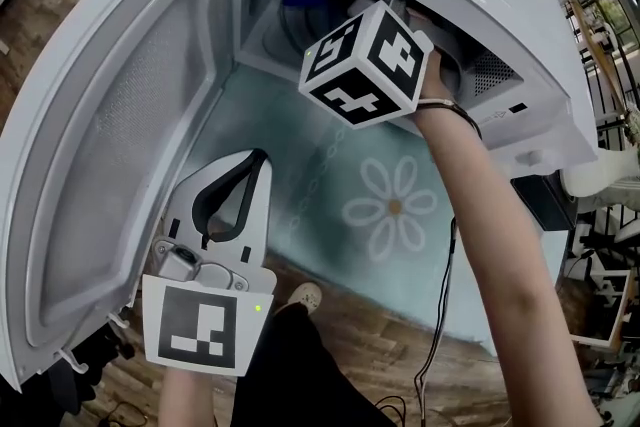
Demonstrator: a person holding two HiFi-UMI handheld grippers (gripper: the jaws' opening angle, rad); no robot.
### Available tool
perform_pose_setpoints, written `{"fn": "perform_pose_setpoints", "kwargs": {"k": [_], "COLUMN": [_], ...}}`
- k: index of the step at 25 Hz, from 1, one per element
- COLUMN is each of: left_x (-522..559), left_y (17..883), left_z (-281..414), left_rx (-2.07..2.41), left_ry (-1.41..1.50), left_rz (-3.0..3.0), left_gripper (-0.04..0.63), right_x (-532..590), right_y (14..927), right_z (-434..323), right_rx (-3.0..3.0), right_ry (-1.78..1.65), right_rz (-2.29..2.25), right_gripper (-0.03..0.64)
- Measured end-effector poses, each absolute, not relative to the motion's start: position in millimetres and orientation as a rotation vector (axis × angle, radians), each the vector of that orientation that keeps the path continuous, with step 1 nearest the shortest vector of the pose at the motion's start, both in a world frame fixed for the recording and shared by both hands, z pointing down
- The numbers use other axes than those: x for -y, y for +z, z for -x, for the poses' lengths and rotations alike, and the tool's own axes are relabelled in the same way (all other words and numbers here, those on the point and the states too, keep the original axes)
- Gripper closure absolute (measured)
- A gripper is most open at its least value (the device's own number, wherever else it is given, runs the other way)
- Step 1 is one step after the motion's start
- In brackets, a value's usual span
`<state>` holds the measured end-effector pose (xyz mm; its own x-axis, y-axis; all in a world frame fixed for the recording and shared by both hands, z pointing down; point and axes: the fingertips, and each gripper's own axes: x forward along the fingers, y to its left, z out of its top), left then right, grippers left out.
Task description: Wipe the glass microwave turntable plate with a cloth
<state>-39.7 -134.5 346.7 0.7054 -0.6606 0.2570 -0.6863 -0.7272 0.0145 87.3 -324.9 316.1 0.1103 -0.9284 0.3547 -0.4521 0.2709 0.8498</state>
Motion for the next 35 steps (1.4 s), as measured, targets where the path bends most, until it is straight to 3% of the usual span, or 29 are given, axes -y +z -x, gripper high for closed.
{"fn": "perform_pose_setpoints", "kwargs": {"k": [9, 35], "left_x": [136, 134], "left_y": [348, 355], "left_z": [47, 47], "left_rx": [1.121, 1.110], "left_ry": [0.356, 0.370], "left_rz": [-2.786, -2.774], "left_gripper": [0.591, 0.591], "right_x": [324, 324], "right_y": [356, 370], "right_z": [-54, -112], "right_rx": [1.508, 1.281], "right_ry": [-0.591, -0.595], "right_rz": [-1.142, -1.014], "right_gripper": [0.561, 0.561]}}
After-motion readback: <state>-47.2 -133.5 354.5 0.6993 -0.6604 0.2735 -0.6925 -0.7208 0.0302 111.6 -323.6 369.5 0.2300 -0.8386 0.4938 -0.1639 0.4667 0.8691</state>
